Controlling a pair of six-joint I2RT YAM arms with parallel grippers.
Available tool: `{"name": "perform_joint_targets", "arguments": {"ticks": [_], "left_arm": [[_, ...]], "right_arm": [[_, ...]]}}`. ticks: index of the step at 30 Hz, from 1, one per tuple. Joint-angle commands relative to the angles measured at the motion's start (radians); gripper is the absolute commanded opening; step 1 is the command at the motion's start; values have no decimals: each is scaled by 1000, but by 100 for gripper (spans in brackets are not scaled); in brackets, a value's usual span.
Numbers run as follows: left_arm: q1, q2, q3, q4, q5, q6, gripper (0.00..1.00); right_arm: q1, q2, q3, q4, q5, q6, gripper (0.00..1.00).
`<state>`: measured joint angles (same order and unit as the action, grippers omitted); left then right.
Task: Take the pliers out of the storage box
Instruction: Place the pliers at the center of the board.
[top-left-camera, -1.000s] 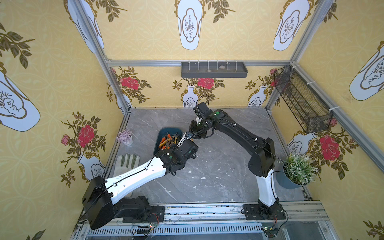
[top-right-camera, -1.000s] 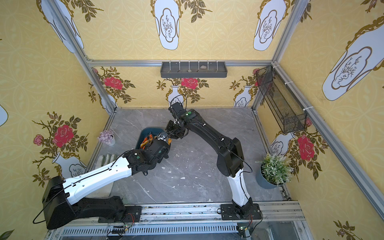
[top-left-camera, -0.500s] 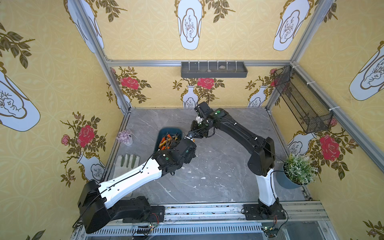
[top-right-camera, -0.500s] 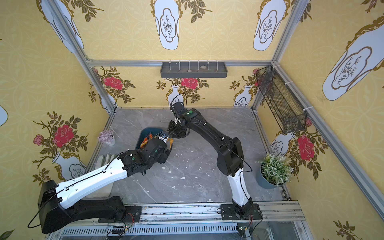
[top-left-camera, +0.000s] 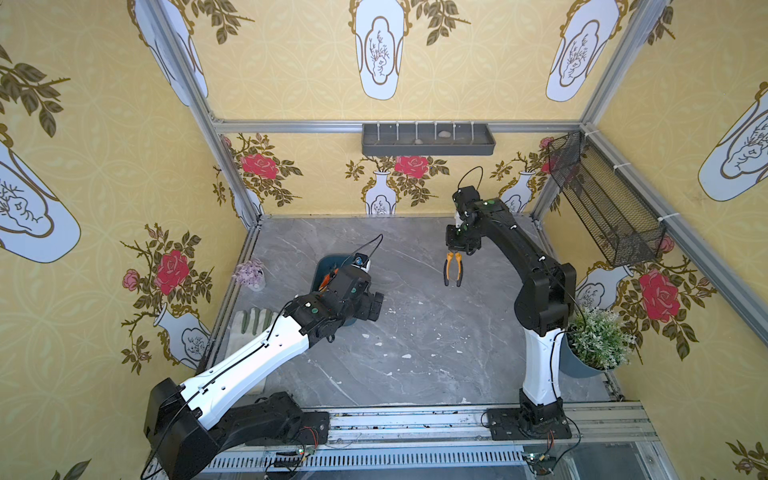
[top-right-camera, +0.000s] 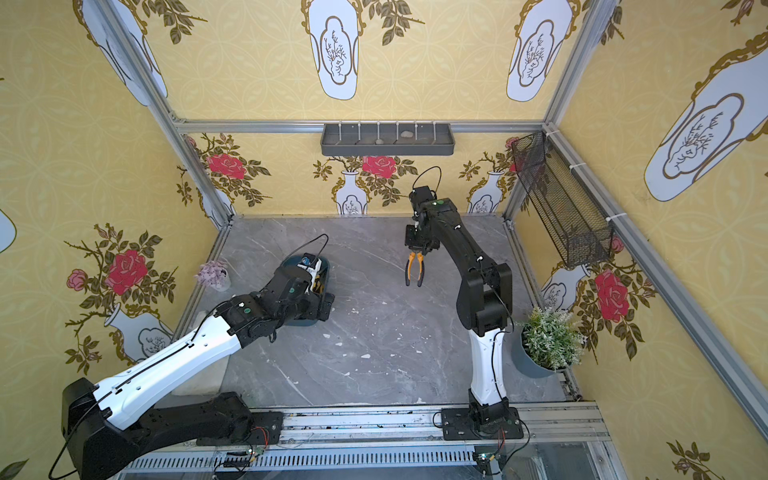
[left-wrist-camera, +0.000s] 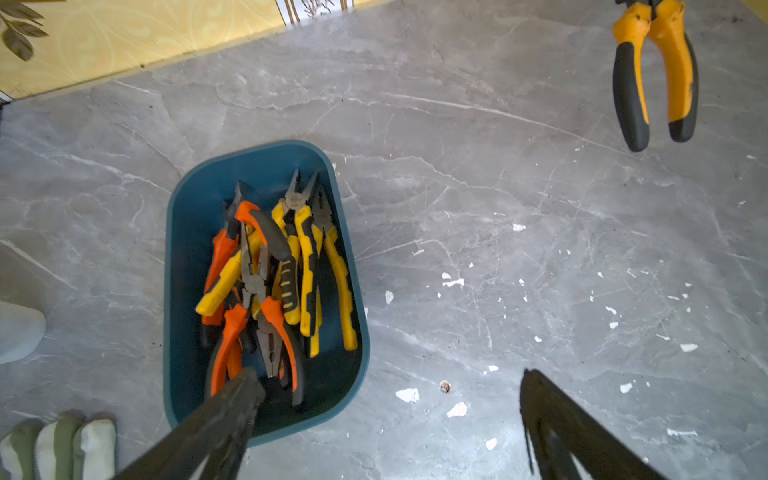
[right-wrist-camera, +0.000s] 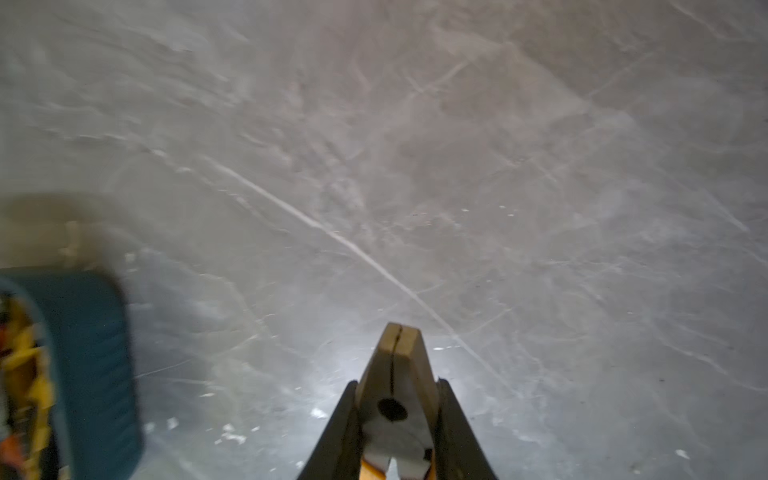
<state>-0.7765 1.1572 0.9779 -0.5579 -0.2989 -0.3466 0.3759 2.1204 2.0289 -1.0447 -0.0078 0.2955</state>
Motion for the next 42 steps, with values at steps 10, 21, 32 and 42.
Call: {"name": "perform_joint_targets", "arguments": {"ticks": [10,21,32,42], "left_arm": [[20,28,-87,56,86,-10,99],[37,87,-112,126,134,11,99],[46,104,-109,135,160,10,99],[46,105,-103,126,160,7,99]], "right_arm": [[-92,208,77,43,74,-140,0],[-126,297,127,52,114,-179,2],[-176,353,152,51,192,-177,6],[-205,361,172,62,123,-174,15]]}}
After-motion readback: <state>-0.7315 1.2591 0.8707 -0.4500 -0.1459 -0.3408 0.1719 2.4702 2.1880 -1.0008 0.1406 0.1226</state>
